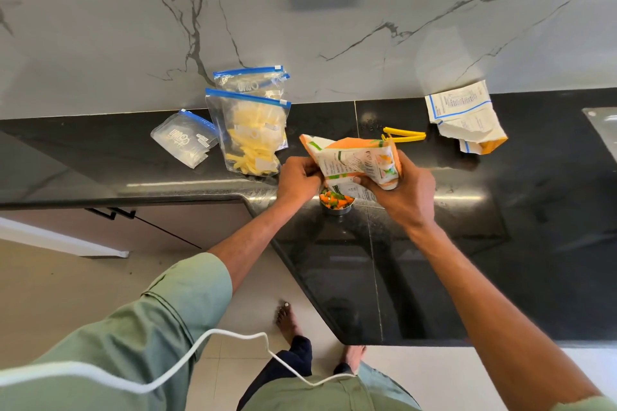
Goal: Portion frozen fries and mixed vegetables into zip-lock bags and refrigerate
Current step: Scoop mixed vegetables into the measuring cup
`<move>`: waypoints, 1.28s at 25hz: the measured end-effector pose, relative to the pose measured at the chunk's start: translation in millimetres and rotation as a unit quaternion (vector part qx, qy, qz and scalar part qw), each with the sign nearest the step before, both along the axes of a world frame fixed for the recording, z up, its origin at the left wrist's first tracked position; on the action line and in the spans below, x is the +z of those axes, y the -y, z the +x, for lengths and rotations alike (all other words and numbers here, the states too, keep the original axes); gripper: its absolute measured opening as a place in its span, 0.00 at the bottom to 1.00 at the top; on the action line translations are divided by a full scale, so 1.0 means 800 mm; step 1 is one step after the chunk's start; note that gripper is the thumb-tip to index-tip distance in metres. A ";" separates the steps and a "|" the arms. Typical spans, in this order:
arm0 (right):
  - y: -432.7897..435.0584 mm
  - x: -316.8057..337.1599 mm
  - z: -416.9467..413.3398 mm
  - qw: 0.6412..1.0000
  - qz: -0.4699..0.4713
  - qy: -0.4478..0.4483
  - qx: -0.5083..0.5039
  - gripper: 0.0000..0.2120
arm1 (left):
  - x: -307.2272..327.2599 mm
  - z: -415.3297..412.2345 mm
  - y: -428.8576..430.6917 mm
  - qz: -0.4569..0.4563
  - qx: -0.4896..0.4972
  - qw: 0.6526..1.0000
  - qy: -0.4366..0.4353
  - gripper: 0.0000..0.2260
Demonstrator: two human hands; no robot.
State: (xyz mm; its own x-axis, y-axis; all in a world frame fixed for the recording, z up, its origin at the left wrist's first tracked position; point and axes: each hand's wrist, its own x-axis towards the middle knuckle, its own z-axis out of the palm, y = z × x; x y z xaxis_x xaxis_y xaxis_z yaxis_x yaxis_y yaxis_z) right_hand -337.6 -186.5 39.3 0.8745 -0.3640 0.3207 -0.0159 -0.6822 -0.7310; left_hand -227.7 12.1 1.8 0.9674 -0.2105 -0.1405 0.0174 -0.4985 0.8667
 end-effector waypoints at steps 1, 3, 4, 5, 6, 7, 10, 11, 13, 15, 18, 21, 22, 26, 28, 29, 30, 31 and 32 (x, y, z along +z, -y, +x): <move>0.002 0.002 0.001 1.000 0.009 -0.002 -0.006 0.27 | -0.002 0.002 -0.002 -0.015 0.015 1.000 -0.017 0.10; 0.004 0.003 0.004 0.999 0.029 0.004 -0.033 0.27 | -0.004 0.003 -0.003 -0.018 0.024 0.999 -0.038 0.10; 0.004 0.003 0.005 0.999 0.033 0.006 -0.039 0.27 | -0.003 0.001 -0.002 -0.002 0.016 0.999 -0.035 0.10; 0.004 0.002 0.006 0.999 0.035 0.005 -0.040 0.27 | -0.002 -0.001 -0.001 0.007 0.007 0.999 -0.032 0.11; 0.005 0.002 0.006 0.998 0.040 0.005 -0.037 0.27 | -0.001 0.000 -0.001 0.007 0.007 0.999 -0.031 0.11; 0.007 0.002 0.007 0.998 0.050 0.007 -0.033 0.27 | 0.000 0.001 0.000 0.001 0.014 0.999 -0.033 0.10; 0.011 -0.002 0.010 0.996 0.073 0.013 -0.053 0.27 | 0.003 0.002 -0.002 0.001 0.008 0.999 -0.041 0.10; 0.011 -0.004 0.010 0.996 0.071 0.008 -0.045 0.27 | 0.002 0.002 -0.003 0.002 0.008 0.999 -0.040 0.10; 0.008 -0.010 0.010 0.998 0.059 0.002 -0.026 0.27 | -0.001 0.001 -0.006 -0.007 0.013 0.999 -0.046 0.10; 0.013 -0.011 0.011 0.996 0.080 0.009 -0.040 0.27 | 0.001 -0.004 -0.004 -0.017 0.001 0.998 -0.061 0.10; 0.025 -0.021 0.016 0.988 0.153 -0.016 -0.020 0.27 | 0.005 -0.003 -0.004 -0.019 -0.008 0.999 -0.046 0.09; 0.041 -0.028 0.025 0.956 0.285 -0.070 -0.026 0.25 | 0.014 -0.003 0.000 0.000 -0.023 1.000 -0.013 0.08; 0.047 -0.028 0.028 0.933 0.348 -0.089 -0.031 0.24 | 0.016 -0.002 0.003 -0.004 -0.024 1.000 -0.012 0.08; 0.068 -0.022 0.030 0.801 0.560 -0.209 -0.033 0.27 | 0.035 0.002 0.024 -0.048 -0.020 0.997 -0.048 0.09; 0.075 -0.020 0.028 0.718 0.643 -0.266 0.000 0.29 | 0.048 0.007 0.037 -0.089 -0.004 0.991 -0.099 0.08; 0.079 -0.020 0.025 0.677 0.681 -0.279 0.009 0.28 | 0.056 0.008 0.044 -0.119 0.008 0.984 -0.132 0.07; 0.080 -0.019 0.023 0.639 0.715 -0.284 0.012 0.25 | 0.064 0.008 0.050 -0.146 0.019 0.976 -0.161 0.06; 0.080 -0.017 0.020 0.611 0.739 -0.284 0.013 0.23 | 0.070 0.009 0.056 -0.163 0.030 0.970 -0.180 0.06; 0.078 -0.014 0.017 0.595 0.752 -0.284 0.019 0.21 | 0.076 0.011 0.060 -0.175 0.041 0.964 -0.194 0.06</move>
State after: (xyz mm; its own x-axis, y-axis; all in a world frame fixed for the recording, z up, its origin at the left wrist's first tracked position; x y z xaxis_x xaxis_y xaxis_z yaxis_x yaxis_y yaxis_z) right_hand -323.8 -249.2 28.1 0.7025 0.1580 -0.6939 -0.5575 0.7282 -0.3986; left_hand -218.7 -36.1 62.4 0.8716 -0.2355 -0.4300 0.4015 -0.1604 0.9017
